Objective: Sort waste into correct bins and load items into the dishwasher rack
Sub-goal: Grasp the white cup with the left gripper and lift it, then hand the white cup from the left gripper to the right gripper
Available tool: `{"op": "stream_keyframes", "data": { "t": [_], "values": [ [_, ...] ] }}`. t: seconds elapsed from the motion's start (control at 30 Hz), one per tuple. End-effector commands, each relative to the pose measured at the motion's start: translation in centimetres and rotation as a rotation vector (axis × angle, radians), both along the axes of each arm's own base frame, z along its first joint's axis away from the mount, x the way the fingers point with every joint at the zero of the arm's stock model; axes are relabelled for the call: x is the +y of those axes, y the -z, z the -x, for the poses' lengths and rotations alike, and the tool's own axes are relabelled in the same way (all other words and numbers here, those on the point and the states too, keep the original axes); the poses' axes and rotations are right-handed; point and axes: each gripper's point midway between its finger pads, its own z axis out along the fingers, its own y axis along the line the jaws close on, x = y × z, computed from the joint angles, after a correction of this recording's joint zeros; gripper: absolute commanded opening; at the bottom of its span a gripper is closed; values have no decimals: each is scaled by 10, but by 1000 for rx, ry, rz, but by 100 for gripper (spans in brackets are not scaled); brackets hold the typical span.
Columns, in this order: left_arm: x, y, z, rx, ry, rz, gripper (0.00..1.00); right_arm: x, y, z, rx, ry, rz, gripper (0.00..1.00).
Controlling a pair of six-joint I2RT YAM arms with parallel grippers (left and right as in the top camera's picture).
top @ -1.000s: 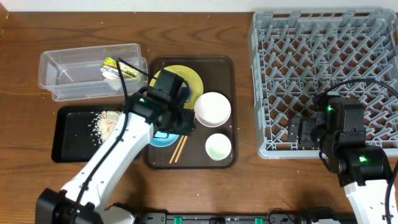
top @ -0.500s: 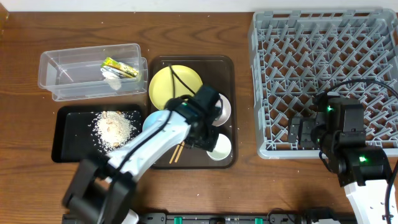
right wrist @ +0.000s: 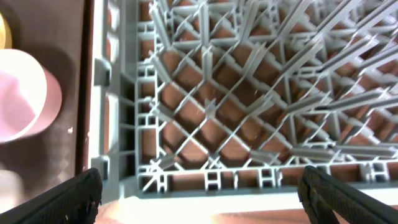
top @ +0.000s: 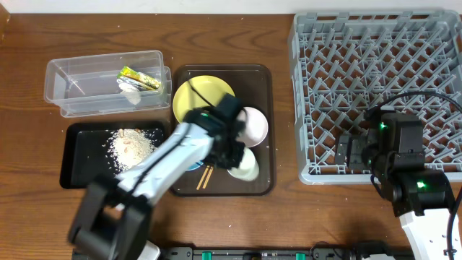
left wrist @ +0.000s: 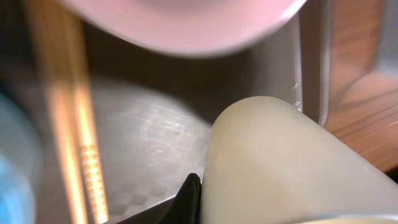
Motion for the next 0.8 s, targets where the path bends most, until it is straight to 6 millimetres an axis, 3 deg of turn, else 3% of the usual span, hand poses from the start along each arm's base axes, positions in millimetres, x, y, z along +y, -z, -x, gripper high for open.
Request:
{"op": "stream_keyframes", "data": {
  "t": [0.0, 0.07, 0.17, 0.3, 0.47, 0.77],
  "values": [
    [8, -52, -30, -105, -96, 171, 6, -10, -16, -13, -74, 50, 14, 99],
    [24, -67, -50, -133, -206, 242, 6, -2, -24, -22, -120, 21, -23, 99],
    [44, -83, -80, -124, -379, 390, 6, 29, -34, -31, -163, -102, -158, 99],
    [38, -117, -100, -46, -392, 744, 6, 92, -40, -22, -137, -410, -401, 99],
    [16, -129, -91, 109, -306, 941, 6, 152, -43, 4, -64, -746, -657, 99],
    [-23, -130, -68, 187, -175, 974, 6, 213, -34, 6, -48, -1019, -790, 99]
  ]
}}
